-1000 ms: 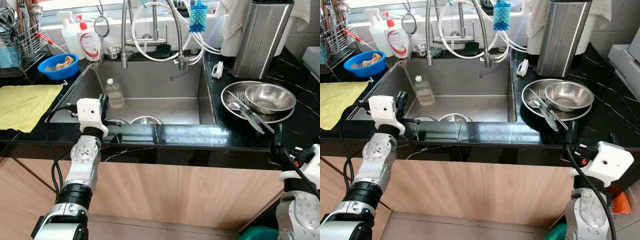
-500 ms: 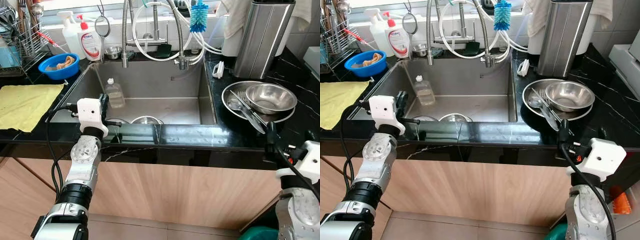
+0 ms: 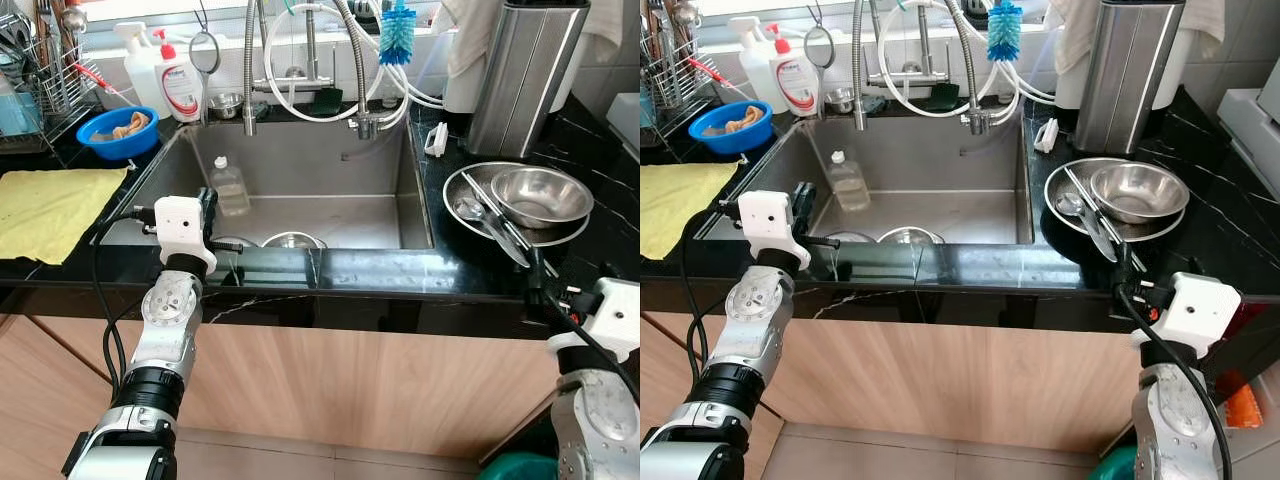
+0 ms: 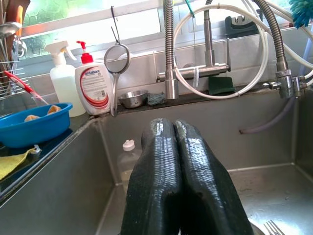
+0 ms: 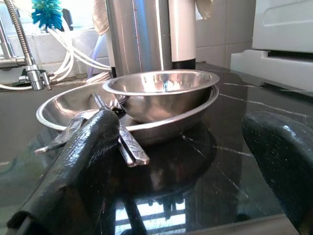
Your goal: Kitchen organization
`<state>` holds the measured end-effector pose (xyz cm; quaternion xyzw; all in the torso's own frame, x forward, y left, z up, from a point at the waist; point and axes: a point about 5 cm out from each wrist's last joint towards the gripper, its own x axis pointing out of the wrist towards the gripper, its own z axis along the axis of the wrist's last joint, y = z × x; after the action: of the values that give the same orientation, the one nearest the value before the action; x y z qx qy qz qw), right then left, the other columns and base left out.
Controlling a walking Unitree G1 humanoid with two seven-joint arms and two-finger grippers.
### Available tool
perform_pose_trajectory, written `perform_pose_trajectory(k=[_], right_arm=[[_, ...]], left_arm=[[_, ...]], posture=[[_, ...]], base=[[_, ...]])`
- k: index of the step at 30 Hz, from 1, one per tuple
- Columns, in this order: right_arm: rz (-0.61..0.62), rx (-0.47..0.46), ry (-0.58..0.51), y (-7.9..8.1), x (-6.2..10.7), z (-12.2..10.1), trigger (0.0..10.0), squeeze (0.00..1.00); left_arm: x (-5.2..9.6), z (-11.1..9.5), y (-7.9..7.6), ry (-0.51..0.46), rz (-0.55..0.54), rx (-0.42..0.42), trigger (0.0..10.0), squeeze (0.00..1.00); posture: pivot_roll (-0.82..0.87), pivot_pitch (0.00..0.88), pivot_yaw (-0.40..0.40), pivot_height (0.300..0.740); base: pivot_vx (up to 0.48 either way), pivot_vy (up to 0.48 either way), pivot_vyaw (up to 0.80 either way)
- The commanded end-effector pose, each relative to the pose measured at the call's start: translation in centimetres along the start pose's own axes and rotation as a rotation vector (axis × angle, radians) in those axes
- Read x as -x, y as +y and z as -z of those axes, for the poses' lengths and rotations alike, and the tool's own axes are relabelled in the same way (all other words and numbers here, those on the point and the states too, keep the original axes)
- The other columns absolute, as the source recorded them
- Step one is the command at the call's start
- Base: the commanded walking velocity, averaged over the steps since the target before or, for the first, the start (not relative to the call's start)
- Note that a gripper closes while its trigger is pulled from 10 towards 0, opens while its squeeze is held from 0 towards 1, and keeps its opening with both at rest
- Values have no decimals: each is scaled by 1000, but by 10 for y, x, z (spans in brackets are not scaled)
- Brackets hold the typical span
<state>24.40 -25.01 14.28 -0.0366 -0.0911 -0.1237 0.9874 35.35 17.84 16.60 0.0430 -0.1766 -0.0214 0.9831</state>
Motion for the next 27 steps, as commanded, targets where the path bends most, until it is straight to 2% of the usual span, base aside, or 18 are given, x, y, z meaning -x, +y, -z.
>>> perform_pose_trajectory(k=[1, 6, 8, 9, 10, 27], right_arm=[[-11, -6, 5, 2, -2, 1, 10000, 0], [-13, 1, -2, 0, -4, -1, 10000, 0], [-24, -3, -3, 2, -5, -1, 6745, 0], [-25, -3, -3, 2, -5, -1, 6745, 0], [-32, 0, -4, 3, -6, -1, 0, 0], [-82, 23, 23, 10, -10, 2, 0, 0]], left_arm=[[-2, -4, 3, -7, -4, -17, 10000, 0], [-2, -4, 4, -7, -6, -17, 10000, 0], [-2, -4, 3, -8, -7, -17, 10000, 0], [-2, -4, 3, -8, -7, -17, 10000, 0], [-2, -4, 3, -8, -7, -17, 10000, 0], [-2, -3, 2, -5, -14, -11, 10000, 0]], posture=[[-76, 0, 102, 740], [-76, 0, 101, 740], [-75, 0, 99, 740], [-75, 0, 99, 740], [-73, 0, 98, 740], [-74, 0, 88, 740]], base=[[0, 0, 0], [0, 0, 0], [0, 0, 0], [0, 0, 0], [0, 0, 0], [0, 0, 0]])
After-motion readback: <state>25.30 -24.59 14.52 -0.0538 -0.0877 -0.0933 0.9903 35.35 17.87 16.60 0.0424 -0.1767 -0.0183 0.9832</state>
